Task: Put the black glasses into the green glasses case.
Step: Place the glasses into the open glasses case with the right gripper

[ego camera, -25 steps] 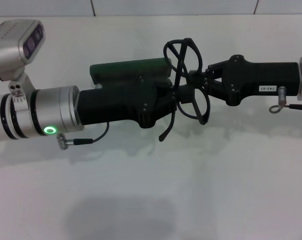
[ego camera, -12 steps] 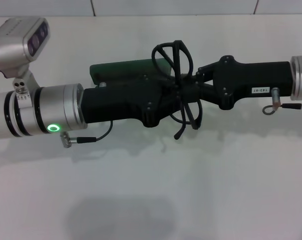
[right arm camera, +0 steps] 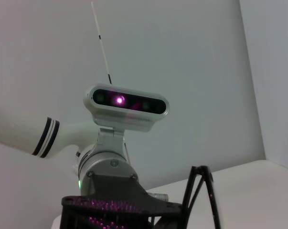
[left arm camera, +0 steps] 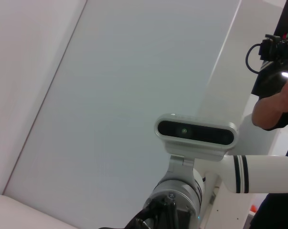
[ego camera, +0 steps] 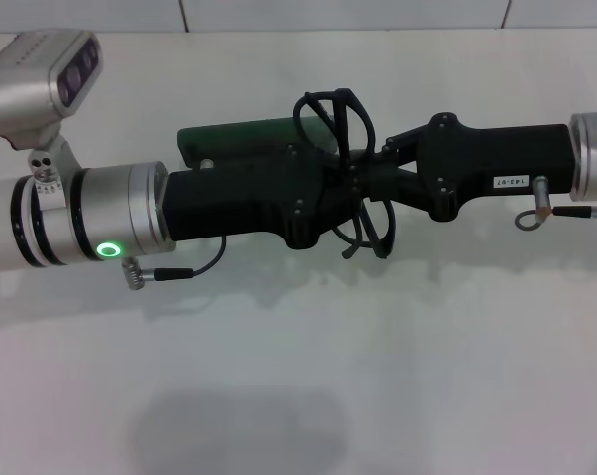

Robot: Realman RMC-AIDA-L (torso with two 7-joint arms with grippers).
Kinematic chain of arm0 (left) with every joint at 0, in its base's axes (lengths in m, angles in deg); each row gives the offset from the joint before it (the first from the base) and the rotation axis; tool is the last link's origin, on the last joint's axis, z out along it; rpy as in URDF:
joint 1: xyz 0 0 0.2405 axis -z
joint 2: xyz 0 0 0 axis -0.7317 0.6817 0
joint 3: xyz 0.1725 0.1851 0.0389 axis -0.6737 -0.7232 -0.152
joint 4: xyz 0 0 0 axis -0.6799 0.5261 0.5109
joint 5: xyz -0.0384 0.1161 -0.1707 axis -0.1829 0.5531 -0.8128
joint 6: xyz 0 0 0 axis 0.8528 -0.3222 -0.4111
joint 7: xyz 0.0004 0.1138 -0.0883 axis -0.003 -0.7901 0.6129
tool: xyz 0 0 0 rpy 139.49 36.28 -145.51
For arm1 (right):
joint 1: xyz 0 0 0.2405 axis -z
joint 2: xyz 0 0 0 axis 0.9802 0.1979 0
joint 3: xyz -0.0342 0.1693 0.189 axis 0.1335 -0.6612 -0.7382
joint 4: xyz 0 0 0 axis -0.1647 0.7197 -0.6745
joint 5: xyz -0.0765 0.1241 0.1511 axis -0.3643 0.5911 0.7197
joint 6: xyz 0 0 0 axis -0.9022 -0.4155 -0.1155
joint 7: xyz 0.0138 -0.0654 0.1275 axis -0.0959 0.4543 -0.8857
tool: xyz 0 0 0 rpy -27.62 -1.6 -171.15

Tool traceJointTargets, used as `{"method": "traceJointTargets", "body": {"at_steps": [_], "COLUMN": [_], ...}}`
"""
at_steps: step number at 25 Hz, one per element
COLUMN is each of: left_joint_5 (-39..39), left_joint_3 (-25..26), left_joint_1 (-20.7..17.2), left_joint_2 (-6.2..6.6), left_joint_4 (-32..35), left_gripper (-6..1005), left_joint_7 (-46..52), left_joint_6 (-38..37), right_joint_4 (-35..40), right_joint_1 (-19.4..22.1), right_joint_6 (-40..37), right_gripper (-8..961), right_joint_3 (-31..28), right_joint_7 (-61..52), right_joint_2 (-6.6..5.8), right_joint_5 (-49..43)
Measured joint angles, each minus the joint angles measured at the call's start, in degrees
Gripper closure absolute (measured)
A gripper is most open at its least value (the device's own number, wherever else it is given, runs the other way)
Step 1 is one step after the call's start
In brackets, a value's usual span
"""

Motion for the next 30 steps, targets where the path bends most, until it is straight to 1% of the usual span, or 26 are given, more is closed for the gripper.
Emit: {"method": "traceJointTargets", "body": {"at_steps": [22, 27, 30], "left_joint_5": [-0.01, -0.01, 0.07], "left_joint_3": [0.00, 0.00, 0.13], "left_joint_1": [-0.11, -0.72, -1.95], "left_joint_2": [0.00, 0.09, 0.39], "left_joint_4": [0.00, 0.00, 0.12], "left_gripper": [975, 975, 974], "left_joint_7": [0.00, 0.00, 0.04], "left_joint_6": [-0.01, -0.02, 0.03], "right_joint_4": [-0.01, -0.01, 0.13], "right_joint_1": [0.19, 0.49, 0.35], "right_joint_6": [-0.39, 2.46, 5.46], "right_gripper": [869, 862, 858], "right_joint_3": [-0.07, -0.48, -0.25], "right_joint_7": [0.62, 0.75, 1.98], "right_joint_2": [0.00, -0.05, -0.22], "right_joint_5": [0.10, 0.10, 0.10]}}
